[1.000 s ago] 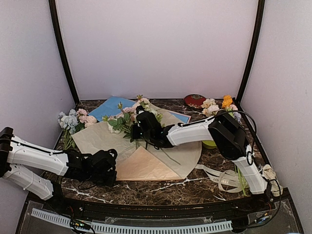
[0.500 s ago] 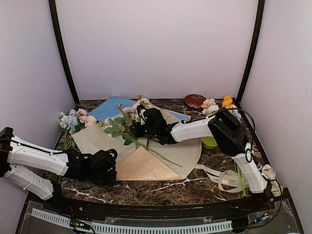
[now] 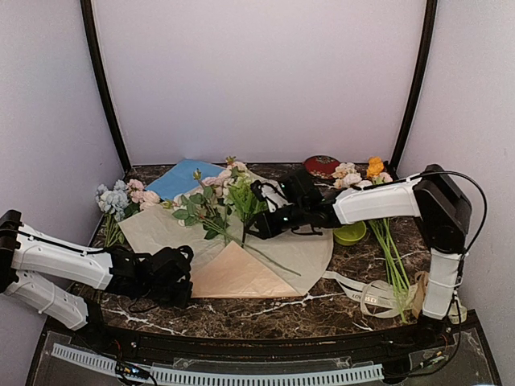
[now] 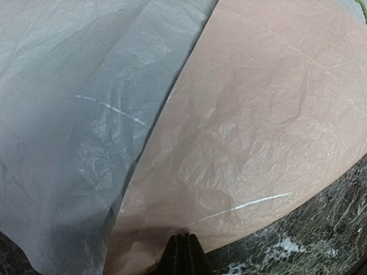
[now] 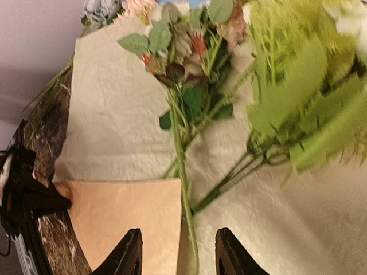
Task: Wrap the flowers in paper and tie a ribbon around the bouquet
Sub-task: Adjust the fake flower on the 1/4-folded wrapping paper.
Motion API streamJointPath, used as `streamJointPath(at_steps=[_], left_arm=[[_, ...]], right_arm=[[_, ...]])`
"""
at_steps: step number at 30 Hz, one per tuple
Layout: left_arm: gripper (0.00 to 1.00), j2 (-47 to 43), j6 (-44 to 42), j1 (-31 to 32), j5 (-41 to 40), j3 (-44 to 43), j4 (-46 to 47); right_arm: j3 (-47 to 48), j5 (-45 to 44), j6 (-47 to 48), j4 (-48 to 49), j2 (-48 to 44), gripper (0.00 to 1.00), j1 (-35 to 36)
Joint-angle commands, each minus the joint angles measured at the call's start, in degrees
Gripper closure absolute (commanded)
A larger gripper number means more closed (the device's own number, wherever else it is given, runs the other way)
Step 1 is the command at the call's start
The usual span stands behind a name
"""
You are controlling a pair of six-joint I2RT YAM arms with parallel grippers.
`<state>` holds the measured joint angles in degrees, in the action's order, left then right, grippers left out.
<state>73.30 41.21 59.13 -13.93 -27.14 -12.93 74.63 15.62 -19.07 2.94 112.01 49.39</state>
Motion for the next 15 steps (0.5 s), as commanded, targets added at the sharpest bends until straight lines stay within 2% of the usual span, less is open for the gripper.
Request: streamJointPath(at_steps=[1,6,10,15], left_arm=[[0.97,0.72,-1.38,-0.86,1.53,2.96,-6.85],[0.83,-6.92,-7.87,-0.77,3.41,1.98,-4.48],[0.62,-12.11,-11.86,-0.77,5.50,1.52,-1.72],[0.47,-10.67,-13.02,-0.84,3.14,0.51,-3.39]], right_arm=[[-6.40,5.58,4.41,-8.07,-2.74,0.56,-1.51],[-7.44,6.01,8.27,-10.73,-3.45,0.56,-1.96],[-5.37,6.96,8.64,-11.53,-1.81,0.58,-2.43],[-4.30,11.97,8.06,-11.10,0.98,0.59,-2.39]])
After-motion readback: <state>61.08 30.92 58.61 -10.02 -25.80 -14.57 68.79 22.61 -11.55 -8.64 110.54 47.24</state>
